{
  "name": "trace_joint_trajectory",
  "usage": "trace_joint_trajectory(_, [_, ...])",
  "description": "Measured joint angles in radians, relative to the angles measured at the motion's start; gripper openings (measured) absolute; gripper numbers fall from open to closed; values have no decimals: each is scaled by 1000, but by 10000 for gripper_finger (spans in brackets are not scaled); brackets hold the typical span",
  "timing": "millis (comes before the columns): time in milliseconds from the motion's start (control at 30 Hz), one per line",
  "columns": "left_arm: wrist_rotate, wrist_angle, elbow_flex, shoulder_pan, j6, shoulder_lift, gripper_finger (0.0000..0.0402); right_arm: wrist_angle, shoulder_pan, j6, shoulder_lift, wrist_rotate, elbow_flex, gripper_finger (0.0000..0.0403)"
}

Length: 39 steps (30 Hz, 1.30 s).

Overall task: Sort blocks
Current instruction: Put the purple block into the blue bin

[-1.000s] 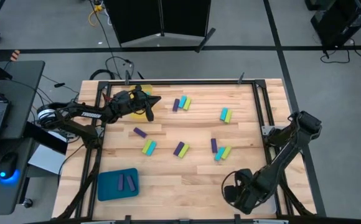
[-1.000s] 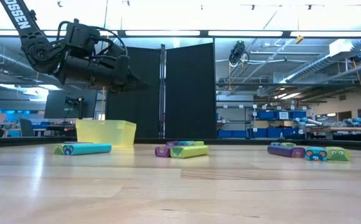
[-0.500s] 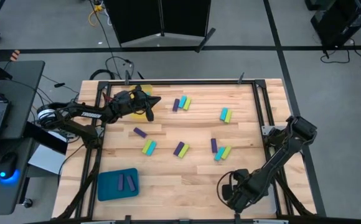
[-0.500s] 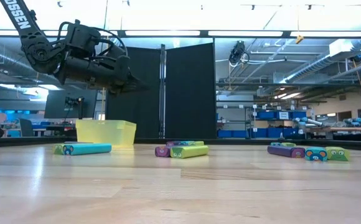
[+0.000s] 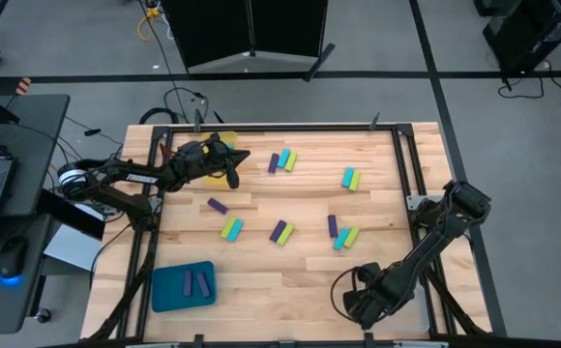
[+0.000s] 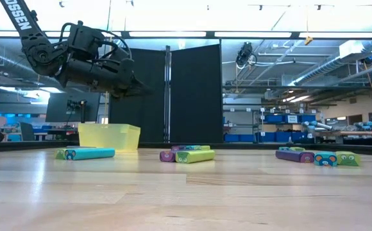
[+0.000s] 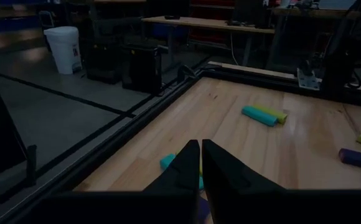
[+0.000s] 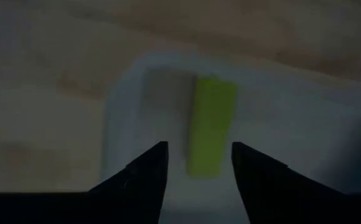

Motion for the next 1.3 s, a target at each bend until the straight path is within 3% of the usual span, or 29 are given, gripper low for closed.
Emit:
trace_joint_trajectory(133, [-1, 0, 0, 0, 0, 0, 25, -58, -20, -105, -39, -11, 50, 177])
trace_joint_trajectory(267, [-2, -1, 0, 0, -5, 0, 25, -270, -45, -226, -69, 6, 157, 126])
trace_joint_trajectory(400, [-2, -1, 0, 0, -26, 0, 25, -464, -105, -347, -115, 121, 236, 56])
trace_joint_trajectory(500, [-2, -1, 0, 0, -29, 0, 25, -464, -185, -475, -165, 235, 227, 14])
trace_joint_trajectory(567, [-2, -1, 0, 0, -30, 0, 25, -441, -247, -579, -187, 260, 206, 9])
trace_joint_trajectory(800, [-1, -1, 0, 0, -49, 0, 25, -250, -475, -785, -191, 266, 75, 76])
trace_joint_trajectory(967, [-1, 1, 0, 0, -75, 20, 25, -21, -581, -792, -190, 252, -62, 126])
trace_joint_trajectory(1300, [-1, 7, 0, 0, -75, 85, 25, 97, -723, -786, -190, 342, -177, 201])
